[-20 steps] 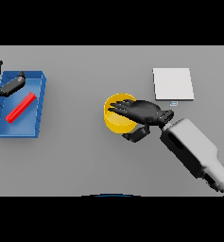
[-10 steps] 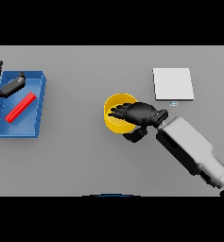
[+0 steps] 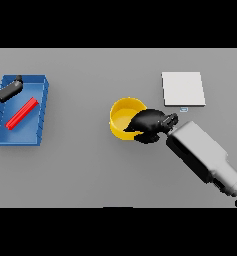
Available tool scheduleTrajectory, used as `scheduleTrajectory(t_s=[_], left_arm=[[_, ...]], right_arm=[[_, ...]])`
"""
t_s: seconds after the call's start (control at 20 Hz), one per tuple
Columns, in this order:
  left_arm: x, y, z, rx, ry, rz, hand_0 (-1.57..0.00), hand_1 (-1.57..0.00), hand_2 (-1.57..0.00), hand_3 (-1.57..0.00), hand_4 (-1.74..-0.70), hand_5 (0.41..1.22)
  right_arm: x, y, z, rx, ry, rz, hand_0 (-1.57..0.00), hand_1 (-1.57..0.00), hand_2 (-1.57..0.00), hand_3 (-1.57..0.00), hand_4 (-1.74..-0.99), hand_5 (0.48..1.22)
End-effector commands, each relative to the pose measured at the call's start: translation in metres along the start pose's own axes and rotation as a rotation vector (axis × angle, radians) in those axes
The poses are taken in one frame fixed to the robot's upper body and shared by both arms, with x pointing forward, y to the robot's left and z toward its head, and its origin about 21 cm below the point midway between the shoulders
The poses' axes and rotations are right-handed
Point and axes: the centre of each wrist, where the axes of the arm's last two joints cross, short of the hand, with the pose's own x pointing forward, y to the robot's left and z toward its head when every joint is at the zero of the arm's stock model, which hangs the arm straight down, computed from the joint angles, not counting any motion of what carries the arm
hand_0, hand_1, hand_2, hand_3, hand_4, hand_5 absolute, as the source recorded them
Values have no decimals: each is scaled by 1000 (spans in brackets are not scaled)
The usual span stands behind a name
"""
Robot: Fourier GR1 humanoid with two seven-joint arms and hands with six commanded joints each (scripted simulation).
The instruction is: Pick up the red beaker and tilt it to pour out 1 green nut into yellow bowl. Pick up the yellow bowl and place it on the metallic measuring scale.
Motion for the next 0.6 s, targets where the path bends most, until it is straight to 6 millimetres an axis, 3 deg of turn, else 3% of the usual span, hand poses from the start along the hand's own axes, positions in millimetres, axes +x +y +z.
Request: scheduleTrajectory(t_s=[0.0,0.25,0.4,0.55], left_arm=[[2,-1,0,2,4,3,1,1,1,1,-800,726],[2,-3,3,3,-3,7,1,1,1,1,-805,725],[5,-3,3,6,0,1,1,1,1,1,-801,724],[7,0,4,11,-6,-2,1,1,1,1,-798,721]], right_arm=[[0,3,0,-6,5,0,-1348,-1333,-1283,-1092,-1667,1167],[4,1,7,-22,23,4,-1498,-1493,-1453,-1181,-1717,1203],[6,-14,17,-49,18,3,-1534,-1531,-1490,-1192,-1729,1212],[6,-33,37,-73,16,24,-1552,-1551,-1506,-1377,-1731,1216]])
